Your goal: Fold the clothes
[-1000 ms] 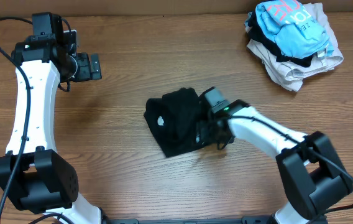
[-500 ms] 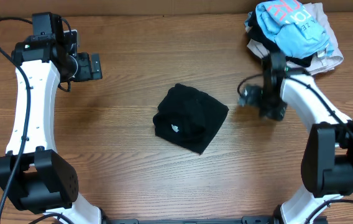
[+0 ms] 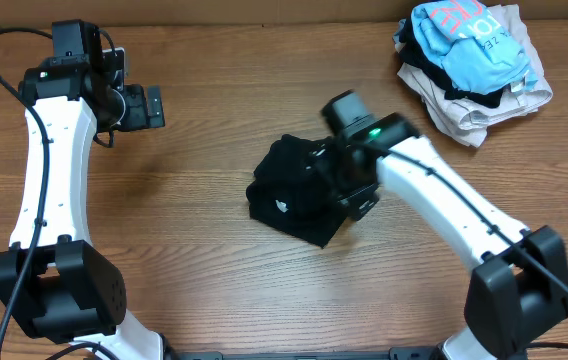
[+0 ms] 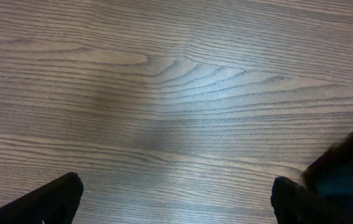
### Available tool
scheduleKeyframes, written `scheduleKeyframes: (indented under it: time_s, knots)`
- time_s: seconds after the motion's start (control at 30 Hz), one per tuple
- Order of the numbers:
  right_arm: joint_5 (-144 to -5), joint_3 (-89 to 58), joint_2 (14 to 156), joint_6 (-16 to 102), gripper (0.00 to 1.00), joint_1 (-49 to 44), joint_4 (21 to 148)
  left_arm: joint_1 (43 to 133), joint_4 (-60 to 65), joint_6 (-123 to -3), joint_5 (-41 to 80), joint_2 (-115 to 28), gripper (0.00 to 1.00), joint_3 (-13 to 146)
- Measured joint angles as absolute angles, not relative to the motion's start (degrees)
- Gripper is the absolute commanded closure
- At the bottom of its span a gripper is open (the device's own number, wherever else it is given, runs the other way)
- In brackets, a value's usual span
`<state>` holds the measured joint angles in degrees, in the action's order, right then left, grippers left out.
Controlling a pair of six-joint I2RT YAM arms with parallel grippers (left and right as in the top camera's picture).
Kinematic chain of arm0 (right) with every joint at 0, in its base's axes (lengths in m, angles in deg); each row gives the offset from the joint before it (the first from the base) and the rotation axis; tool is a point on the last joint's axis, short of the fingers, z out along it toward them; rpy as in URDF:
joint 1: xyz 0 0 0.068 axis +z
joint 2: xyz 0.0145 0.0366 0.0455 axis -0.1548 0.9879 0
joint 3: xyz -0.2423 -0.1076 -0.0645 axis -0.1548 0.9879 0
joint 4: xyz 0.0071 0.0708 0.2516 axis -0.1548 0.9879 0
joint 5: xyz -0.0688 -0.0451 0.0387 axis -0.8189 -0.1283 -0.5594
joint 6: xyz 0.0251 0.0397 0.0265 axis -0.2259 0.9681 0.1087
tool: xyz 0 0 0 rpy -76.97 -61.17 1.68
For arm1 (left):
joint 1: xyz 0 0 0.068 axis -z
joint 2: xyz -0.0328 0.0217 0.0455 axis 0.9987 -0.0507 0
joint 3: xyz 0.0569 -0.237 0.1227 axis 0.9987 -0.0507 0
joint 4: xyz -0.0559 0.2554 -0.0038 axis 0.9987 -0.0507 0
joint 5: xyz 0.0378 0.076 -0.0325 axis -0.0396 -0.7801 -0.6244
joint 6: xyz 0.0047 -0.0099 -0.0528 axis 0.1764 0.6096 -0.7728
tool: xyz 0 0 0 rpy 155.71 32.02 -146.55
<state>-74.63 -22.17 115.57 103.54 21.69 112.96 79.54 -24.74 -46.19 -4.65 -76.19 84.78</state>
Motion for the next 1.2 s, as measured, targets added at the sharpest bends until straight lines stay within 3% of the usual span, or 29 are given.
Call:
scheduleKeyframes:
  time_s: [0.23,0.57,0.93,1.2]
  knots:
    - [-79.35,-22.17,115.92,117.55,0.00,30.27,110.49,79.54,-24.67,-46.19,-4.65,-76.19,0.00,84.78]
    - [-83.33,-21.23,119.72,121.52,0.00,36.85,102.82,79.54,-24.93,-46.19,-4.65,-76.21,0.00,84.78]
    - [-84.38,-14.32,124.53,125.55,0.00,36.26,101.94,79.54,-25.11,-46.19,-4.65,-76.21,0.00,84.78]
    - [-83.68,-14.00,124.58,121.98,0.00,30.49,108.54,79.54,-25.65,-46.19,-4.86,-76.21,0.00,84.78]
